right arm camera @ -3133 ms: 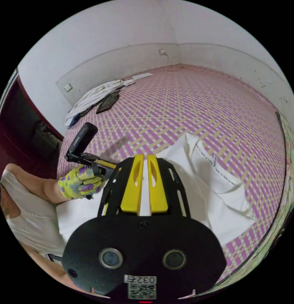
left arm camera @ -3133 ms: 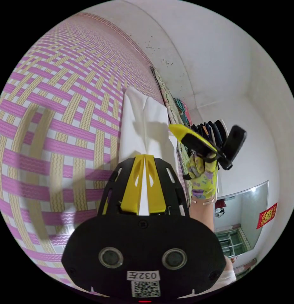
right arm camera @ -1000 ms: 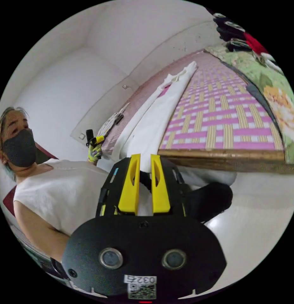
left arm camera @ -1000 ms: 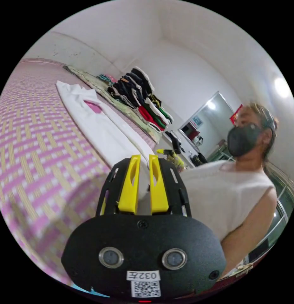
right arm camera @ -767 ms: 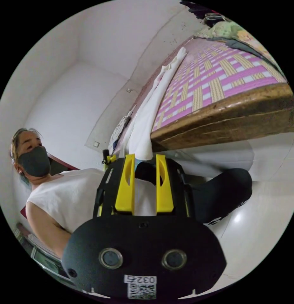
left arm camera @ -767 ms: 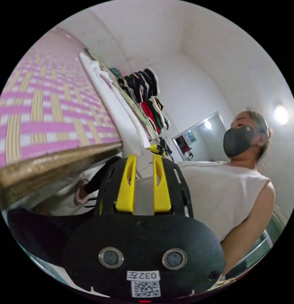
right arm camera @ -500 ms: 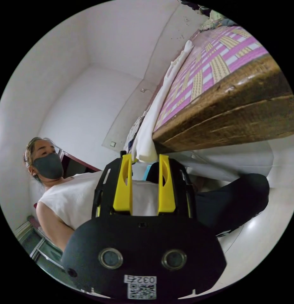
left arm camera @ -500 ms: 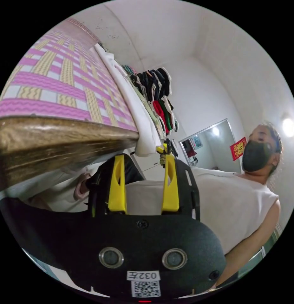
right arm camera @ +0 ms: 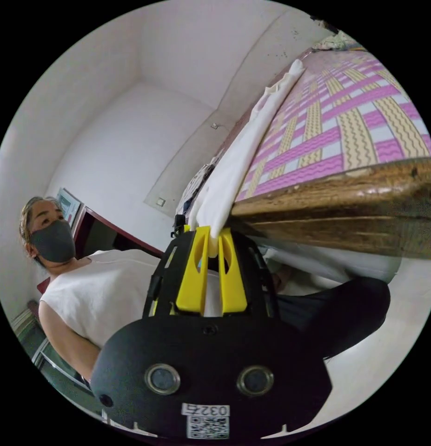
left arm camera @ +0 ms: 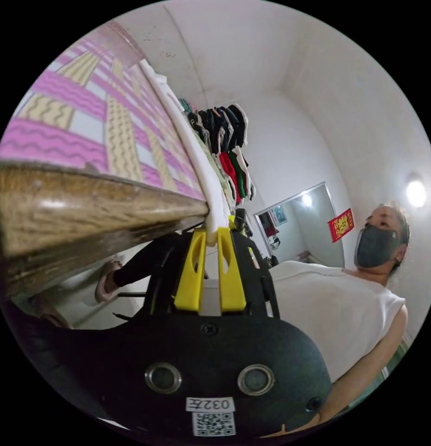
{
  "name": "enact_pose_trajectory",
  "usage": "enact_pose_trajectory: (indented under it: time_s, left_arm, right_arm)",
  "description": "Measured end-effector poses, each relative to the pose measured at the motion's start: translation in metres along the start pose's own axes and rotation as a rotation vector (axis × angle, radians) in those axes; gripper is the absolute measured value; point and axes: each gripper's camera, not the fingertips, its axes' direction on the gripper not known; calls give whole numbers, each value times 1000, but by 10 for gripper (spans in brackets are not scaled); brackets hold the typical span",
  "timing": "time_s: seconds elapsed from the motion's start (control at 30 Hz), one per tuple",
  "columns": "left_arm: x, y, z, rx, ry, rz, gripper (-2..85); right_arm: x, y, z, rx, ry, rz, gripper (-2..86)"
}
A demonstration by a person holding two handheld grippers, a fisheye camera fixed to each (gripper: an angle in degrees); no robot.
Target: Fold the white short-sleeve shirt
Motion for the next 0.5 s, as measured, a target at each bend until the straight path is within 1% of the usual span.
enact_pose_trajectory:
  time_s: [0.13, 0.3, 0.43, 0.5]
  left_arm:
    - [23, 5, -8, -34, 20, 96, -13]
    - [69, 13, -19, -147, 56, 215, -14]
    - [101, -4, -21, -170, 107, 290, -11]
    - [123, -32, -24, -163, 144, 336, -7]
  right_arm:
    - [-24, 17, 0, -19, 26, -56, 10]
    - [-80, 42, 13, -167, 92, -195, 6]
    - [-113, 40, 15, -172, 112, -290, 7]
    - [-133, 27, 12, -146, 120, -376, 10]
